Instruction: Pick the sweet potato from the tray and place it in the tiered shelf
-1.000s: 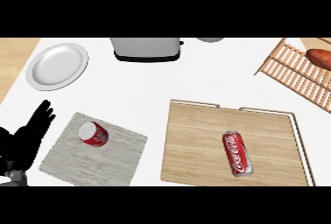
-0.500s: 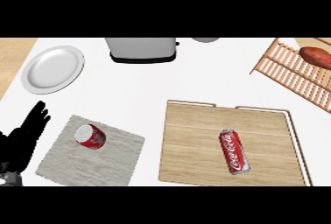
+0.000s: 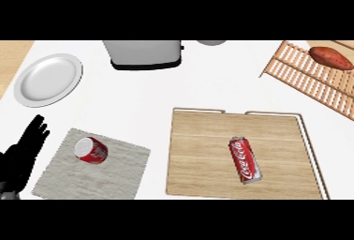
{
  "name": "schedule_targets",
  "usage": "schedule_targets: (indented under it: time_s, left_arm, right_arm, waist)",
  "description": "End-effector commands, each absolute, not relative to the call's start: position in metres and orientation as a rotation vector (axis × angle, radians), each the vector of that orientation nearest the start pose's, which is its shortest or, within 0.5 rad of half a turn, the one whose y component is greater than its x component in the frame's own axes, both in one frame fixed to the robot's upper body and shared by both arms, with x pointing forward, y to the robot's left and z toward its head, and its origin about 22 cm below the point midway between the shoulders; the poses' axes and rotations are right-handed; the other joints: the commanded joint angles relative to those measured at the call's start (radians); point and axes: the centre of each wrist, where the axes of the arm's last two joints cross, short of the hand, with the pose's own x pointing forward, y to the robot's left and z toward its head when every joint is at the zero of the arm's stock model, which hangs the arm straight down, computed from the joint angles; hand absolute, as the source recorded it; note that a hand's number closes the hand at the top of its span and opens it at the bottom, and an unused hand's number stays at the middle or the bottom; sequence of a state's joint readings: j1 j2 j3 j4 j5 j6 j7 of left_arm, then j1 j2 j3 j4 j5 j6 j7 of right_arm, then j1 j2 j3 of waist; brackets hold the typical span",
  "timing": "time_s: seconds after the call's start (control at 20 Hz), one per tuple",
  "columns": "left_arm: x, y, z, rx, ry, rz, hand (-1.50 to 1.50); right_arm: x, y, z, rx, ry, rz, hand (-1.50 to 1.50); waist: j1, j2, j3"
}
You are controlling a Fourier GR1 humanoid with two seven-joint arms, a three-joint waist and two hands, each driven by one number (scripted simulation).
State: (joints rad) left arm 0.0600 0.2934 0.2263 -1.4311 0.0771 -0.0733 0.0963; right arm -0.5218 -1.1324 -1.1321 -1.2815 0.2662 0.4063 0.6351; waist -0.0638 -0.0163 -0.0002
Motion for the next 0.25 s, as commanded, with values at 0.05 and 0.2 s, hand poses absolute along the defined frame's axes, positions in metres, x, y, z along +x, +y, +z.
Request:
schedule_targets:
  time_s: [0.05,0.2]
  left_arm:
    - [0.217,0.364,0.003,0.312,-1.308,0.031,0.0]
    - [0.209,0.369,0.007,0.305,-1.309,0.026,0.0]
  right_arm:
    - [0.045,-0.556,0.413,-1.226,-1.32,-0.397,-1.5]
    - [-0.001,-0.568,0.417,-1.237,-1.358,-0.379,-1.5]
  waist:
    - [-0.01,-0.003,0.001]
    - [-0.013,-0.003,0.002]
